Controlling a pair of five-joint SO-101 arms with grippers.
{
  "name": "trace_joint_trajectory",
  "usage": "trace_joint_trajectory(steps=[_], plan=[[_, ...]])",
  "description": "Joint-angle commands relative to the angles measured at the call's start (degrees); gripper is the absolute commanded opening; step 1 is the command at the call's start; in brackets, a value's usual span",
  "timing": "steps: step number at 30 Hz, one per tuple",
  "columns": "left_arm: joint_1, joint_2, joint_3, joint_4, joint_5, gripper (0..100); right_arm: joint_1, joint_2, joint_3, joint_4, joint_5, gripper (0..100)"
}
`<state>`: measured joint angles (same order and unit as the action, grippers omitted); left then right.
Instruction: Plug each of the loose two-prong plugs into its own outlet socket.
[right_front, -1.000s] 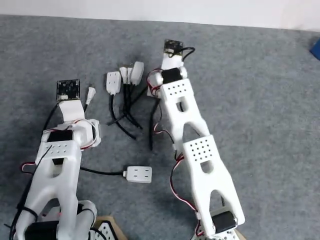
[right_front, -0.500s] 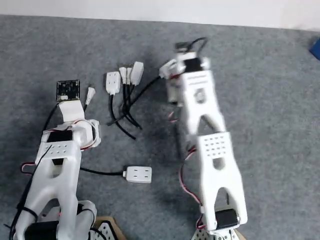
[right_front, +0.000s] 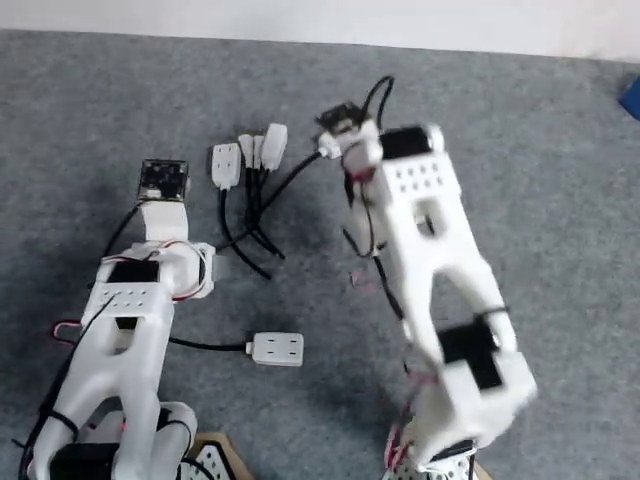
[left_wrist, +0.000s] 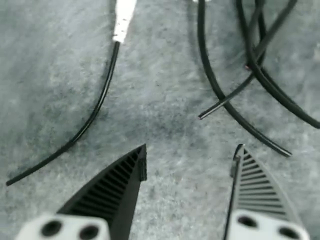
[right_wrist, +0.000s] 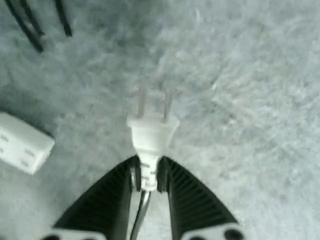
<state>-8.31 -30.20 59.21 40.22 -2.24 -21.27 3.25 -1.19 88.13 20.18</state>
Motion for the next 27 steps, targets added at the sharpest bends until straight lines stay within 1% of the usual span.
trace_joint_trajectory(steps=[1, 3, 5, 7, 10, 13, 16, 19, 21, 24, 27], plan=[[1.54, -1.36, -1.19, 0.35, -1.85, 28, -4.18, -16.84, 21.14, -12.18, 0.53, 0.8], [2.68, -1.36, -3.74, 4.66, -5.1, 28, -6.29, -22.81, 30.02, -16.92, -0.88, 0.8], [5.32, -1.36, -6.9, 10.11, -8.18, 29, -7.34, -27.65, 36.44, -20.7, -3.25, 0.8], [7.43, -1.36, -10.86, 14.95, -8.7, 29, -8.13, -31.08, 40.57, -23.78, -4.66, 0.8], [7.78, -1.45, -17.01, 20.13, -8.44, 29, -9.27, -34.59, 44.62, -27.38, -7.12, 0.8], [7.87, -1.45, -23.08, 24.97, -7.3, 37, -9.54, -35.82, 47.69, -31.69, -9.41, 0.8], [8.22, -1.45, -28.26, 29.54, -4.75, 46, -12.79, -34.86, 50.07, -35.65, -10.37, 0.7], [9.01, -1.45, -29.41, 30.95, -4.75, 49, -15.69, -34.51, 50.15, -36.97, -12.04, 0.7], [10.42, -1.27, -28.97, 30.86, -4.66, 49, -16.57, -34.77, 48.4, -37.93, -13.1, 0.7], [11.74, -1.36, -28.26, 30.77, -2.29, 49, -17.8, -34.33, 44.62, -37.67, -13.19, 0.7], [11.82, -1.01, -26.51, 27.78, -1.93, 49, -19.12, -34.86, 41.98, -34.51, -13.19, 0.7]])
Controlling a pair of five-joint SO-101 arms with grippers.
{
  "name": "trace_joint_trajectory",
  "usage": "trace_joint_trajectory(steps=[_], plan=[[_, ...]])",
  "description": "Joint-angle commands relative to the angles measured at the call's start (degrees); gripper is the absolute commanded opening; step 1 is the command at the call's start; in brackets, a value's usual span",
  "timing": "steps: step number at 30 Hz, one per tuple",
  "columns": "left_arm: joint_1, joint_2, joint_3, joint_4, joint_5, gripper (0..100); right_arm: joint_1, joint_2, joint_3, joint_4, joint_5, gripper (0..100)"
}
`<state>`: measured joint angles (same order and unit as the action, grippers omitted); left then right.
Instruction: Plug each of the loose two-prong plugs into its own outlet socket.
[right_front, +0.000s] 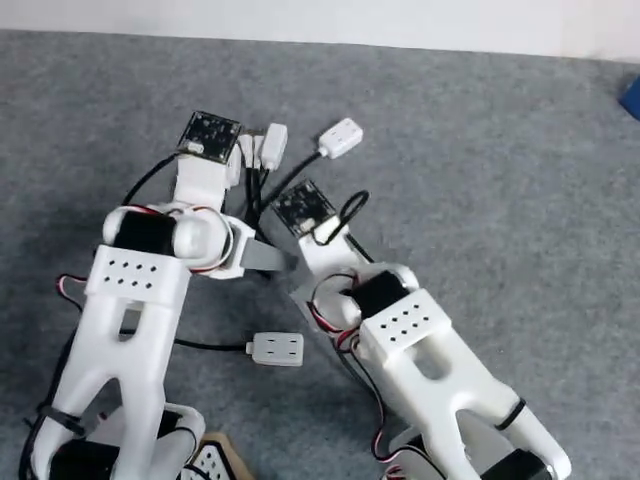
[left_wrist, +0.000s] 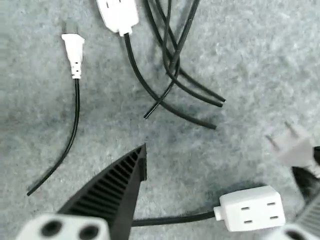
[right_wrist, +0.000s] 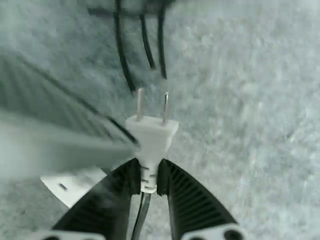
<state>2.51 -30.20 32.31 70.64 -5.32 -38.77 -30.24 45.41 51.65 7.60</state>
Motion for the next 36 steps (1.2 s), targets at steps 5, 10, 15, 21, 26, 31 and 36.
trace_joint_trajectory(steps=[5, 10, 15, 21, 26, 31, 36], plan=[[0.66, -1.01, 5.58, -9.76, 1.23, 49, -3.65, -1.45, -10.59, 7.43, -0.7, 0.7], [-3.47, -0.92, 7.43, -13.36, 1.05, 49, -5.14, -1.36, -17.27, 13.14, -0.7, 0.7], [-3.82, -0.92, 10.15, -16.44, 1.05, 49, -5.14, -1.36, -22.9, 18.77, -0.7, 0.7], [-3.82, -0.92, 10.33, -16.44, 0.97, 49, -4.97, -1.19, -27.3, 22.99, -0.7, 0.7], [-3.82, -0.92, 10.33, -16.35, 1.23, 49, -4.88, -0.75, -28.35, 25.27, -0.7, 0.7], [-7.78, -0.92, 9.63, -17.05, 3.25, 49, -4.88, -0.57, -27.03, 30.64, -0.7, 0.7], [-5.05, -1.36, 10.95, -16.79, 2.9, 49, -3.91, -0.57, -26.33, 29.58, -0.88, 0.7]])
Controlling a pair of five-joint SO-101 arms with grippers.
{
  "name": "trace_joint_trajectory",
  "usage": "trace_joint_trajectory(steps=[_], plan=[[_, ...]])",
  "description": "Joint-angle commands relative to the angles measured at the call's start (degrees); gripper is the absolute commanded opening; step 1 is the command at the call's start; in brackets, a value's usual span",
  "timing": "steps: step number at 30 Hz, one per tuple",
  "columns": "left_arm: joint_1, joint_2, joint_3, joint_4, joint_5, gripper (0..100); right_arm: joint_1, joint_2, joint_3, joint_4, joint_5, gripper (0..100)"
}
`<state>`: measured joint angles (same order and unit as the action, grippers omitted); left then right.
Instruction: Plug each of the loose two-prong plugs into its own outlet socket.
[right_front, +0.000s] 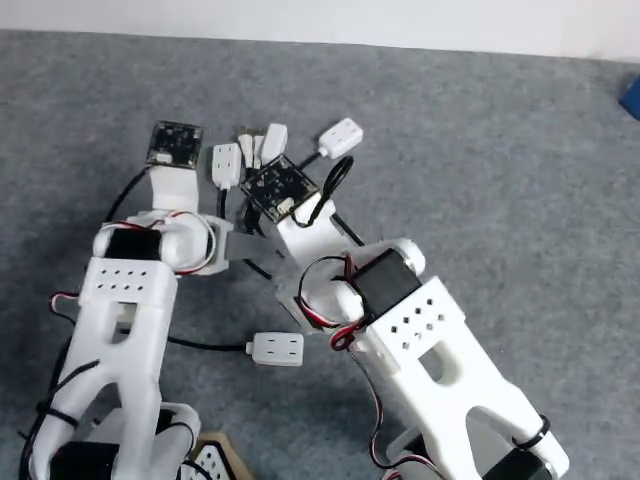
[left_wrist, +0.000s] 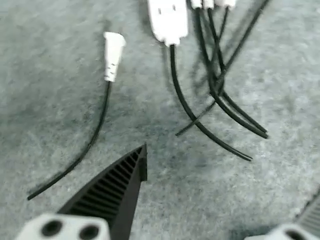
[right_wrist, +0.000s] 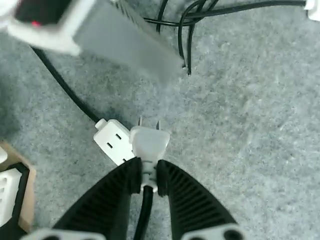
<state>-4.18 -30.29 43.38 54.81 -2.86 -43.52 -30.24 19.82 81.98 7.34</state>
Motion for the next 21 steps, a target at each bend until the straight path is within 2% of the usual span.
trace_joint_trajectory(steps=[1, 8, 12, 17, 21], plan=[[1.71, -1.27, -0.04, -0.97, 0.44, 49, 0.92, -0.57, -0.75, -1.36, -1.14, 0.7], [8.4, -1.27, 2.33, 1.93, 0.0, 49, 0.84, -0.48, -0.66, -5.14, -2.46, 0.7], [9.27, -1.27, 2.42, 3.78, 0.0, 49, 0.92, -0.48, -0.48, -5.14, -2.46, 0.7], [7.78, -1.27, 1.89, 3.6, 0.0, 49, 0.92, -0.48, -0.31, -4.53, -2.46, 0.7], [-0.66, -0.84, 2.07, -3.34, 0.7, 49, 0.48, -0.48, 2.07, -1.36, -1.93, 0.7]])
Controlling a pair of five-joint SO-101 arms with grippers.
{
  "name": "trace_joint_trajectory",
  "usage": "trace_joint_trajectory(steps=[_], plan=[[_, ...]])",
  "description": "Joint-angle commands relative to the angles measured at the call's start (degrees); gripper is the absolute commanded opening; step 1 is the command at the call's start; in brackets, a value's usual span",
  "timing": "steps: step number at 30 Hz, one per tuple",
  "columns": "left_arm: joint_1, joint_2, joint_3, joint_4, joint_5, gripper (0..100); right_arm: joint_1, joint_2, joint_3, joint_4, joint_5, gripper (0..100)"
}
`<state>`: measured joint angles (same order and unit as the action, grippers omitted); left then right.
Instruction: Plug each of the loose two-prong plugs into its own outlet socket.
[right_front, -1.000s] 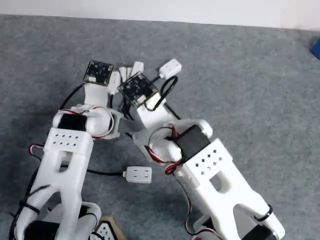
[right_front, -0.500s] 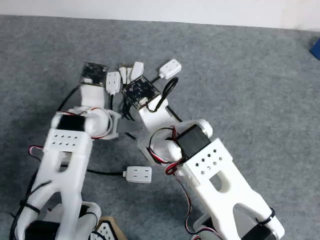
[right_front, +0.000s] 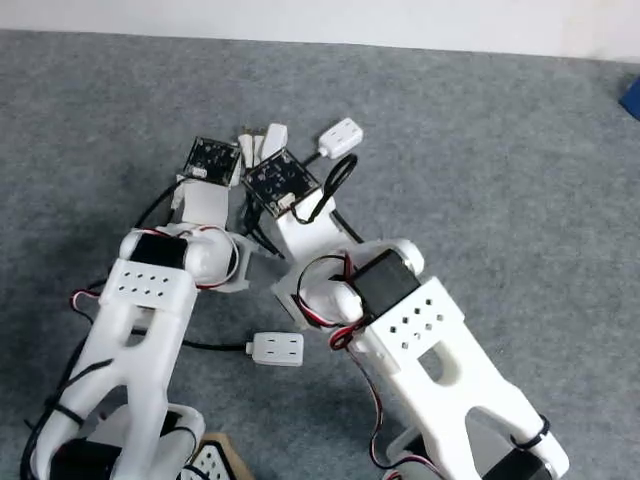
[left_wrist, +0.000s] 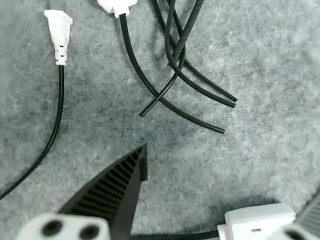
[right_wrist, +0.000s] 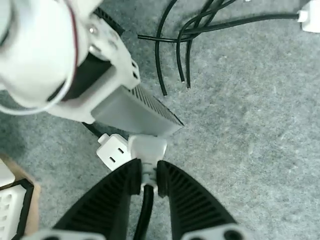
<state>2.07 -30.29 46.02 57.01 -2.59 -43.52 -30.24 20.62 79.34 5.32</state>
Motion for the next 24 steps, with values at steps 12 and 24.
trace_joint_trajectory(steps=[12, 24], plan=[[-12.18, -0.75, 9.27, -14.33, -1.32, 49, -6.73, 9.01, -2.24, 8.57, 21.1, 0.7], [-37.93, -0.75, 10.68, -21.27, 15.82, 49, -12.62, 13.93, -9.19, 10.42, 39.47, 0.7]])
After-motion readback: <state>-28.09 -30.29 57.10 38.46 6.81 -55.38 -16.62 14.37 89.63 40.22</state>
